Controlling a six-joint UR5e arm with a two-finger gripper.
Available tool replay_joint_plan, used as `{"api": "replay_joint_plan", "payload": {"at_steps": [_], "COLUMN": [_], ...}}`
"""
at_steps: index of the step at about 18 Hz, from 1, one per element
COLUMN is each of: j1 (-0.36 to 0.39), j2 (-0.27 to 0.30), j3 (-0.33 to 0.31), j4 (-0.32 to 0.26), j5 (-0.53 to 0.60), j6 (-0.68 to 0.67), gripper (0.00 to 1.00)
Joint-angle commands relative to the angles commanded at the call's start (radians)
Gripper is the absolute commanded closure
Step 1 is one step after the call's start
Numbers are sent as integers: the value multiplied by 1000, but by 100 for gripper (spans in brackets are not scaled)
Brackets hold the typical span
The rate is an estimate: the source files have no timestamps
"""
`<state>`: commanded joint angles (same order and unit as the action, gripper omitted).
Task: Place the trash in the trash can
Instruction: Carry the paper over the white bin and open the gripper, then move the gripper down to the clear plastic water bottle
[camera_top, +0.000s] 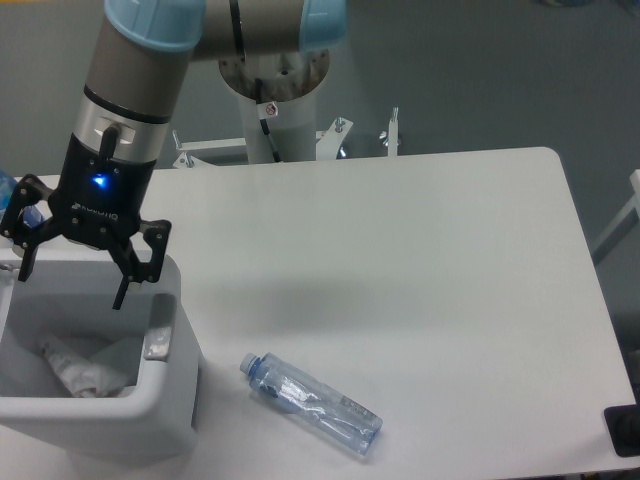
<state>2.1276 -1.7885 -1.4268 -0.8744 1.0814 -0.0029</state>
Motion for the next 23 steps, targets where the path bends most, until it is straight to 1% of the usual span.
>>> {"api": "replay_joint_plan", "payload": {"at_steps": [2,4,5,8,11,13,15,17,18,19,22,23], "j1": [35,54,69,129,186,212,225,238,239,239,239,239], "j2": [-32,-66,-72,-72,-75,-97,-133,-166,-195,-265,-343,-376], "j3": [40,77,80,77,60,33,25,20,28,46,55,75], "j4": [2,0,-2,-5,-8,-8,-6,-6,-5,-5,3,3], "j5": [2,21,52,145,201,245,307,324,324,339,386,409], "j6": [-57,-167,-227,-340,-355,-355,-353,-348,-348,-347,-344,-341], "gripper": [0,0,0,0,0,0,0,0,0,0,0,0]}}
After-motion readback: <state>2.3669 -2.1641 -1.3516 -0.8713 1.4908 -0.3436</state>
